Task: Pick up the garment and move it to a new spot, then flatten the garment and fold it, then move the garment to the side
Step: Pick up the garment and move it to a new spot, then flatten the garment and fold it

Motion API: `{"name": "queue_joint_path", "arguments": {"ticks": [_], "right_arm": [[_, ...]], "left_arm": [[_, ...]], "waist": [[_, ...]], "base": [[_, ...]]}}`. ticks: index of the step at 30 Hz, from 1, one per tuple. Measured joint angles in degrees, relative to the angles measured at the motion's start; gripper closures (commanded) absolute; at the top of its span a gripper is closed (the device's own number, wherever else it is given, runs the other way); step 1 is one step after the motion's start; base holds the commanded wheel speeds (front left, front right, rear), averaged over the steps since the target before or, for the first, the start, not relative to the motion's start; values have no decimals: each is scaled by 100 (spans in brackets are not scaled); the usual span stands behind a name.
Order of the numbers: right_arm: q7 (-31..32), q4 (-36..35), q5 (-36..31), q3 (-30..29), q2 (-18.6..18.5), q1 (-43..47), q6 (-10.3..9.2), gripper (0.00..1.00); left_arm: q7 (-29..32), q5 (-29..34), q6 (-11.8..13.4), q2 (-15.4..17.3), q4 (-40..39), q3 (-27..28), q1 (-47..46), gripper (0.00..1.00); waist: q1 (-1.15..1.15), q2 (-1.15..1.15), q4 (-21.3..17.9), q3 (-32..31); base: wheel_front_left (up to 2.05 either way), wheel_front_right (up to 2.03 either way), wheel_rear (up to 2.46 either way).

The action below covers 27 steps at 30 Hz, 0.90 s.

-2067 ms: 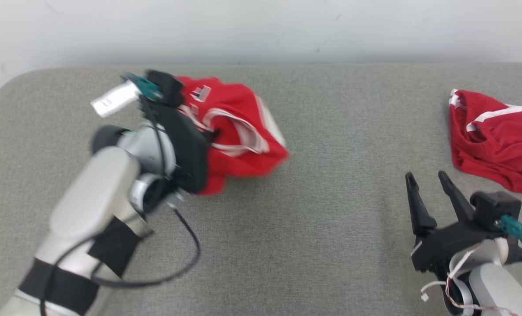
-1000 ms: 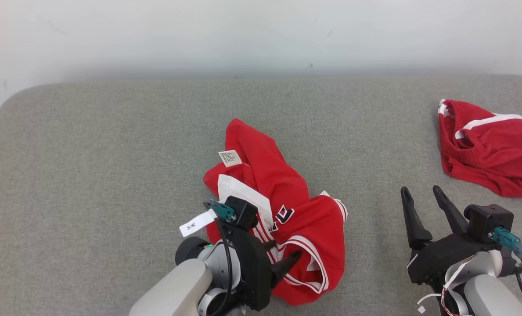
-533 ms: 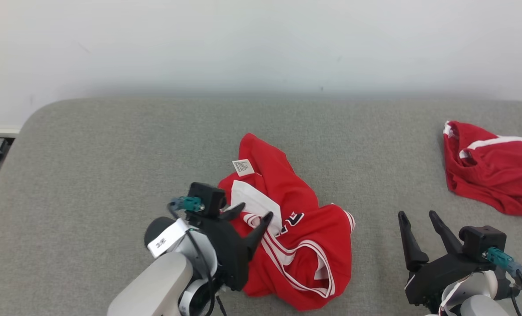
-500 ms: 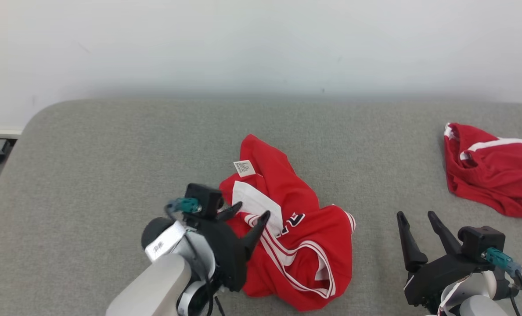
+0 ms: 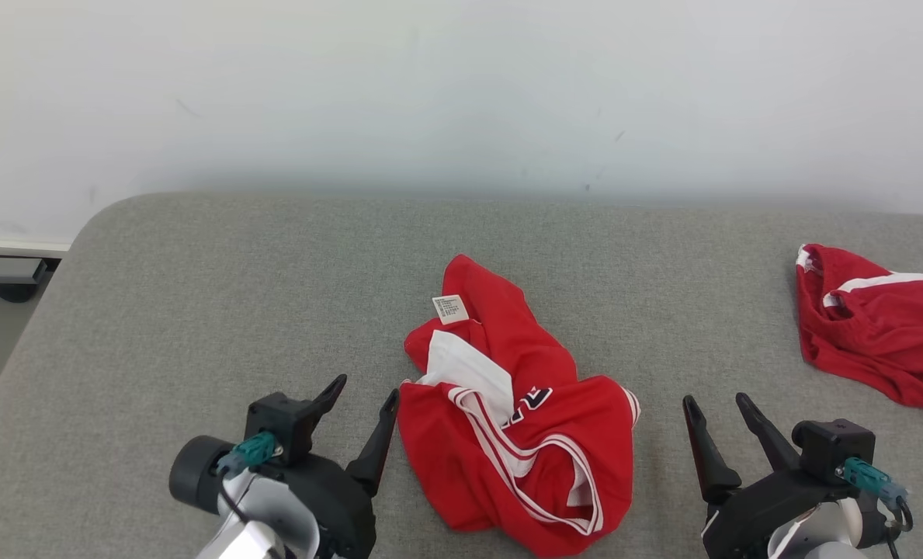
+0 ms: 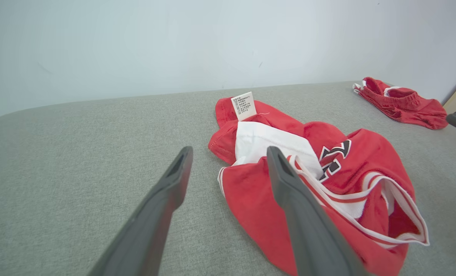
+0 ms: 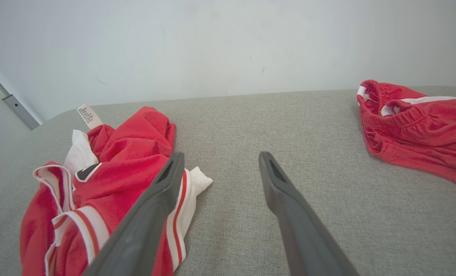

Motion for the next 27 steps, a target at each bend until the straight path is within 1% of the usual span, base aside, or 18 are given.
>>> {"name": "queue_joint_path", "arguments": {"ticks": [5,7,12,18,20,24,27], "right_arm": [[49,-27,41,7,-3,7,42,0],[55,-54,48,9,-5,18,49,0],[104,-194,89,2,-40,133,58,0],[231,-343,133,57,-57,256,87,0],[289,-386,138,87,-58,253,100,0],[441,-419,191,191,-59,257,176,0],[646,-469,192,345,-77,228,288,0]], "left_arm": [[-366,265,25,156,-267,248,337,0],[-483,396,24,191,-341,434,523,0],[-724,791,24,119,-387,1335,1095,0],[-853,1190,24,-87,-630,2225,1658,0],[-887,1301,24,-163,-692,2424,1770,0],[-901,1535,24,-400,-875,2652,1809,0],[-911,1660,24,-470,-1004,2774,1923,0]], "waist": [[0,1,12,-30],[0,1,18,-43],[0,1,62,-61],[0,1,148,-31],[0,0,175,-7],[1,1,255,18],[1,1,308,27]], "base": [[0,0,0],[0,0,0],[0,0,0],[0,0,0],[0,0,0],[0,0,0],[0,0,0]]}}
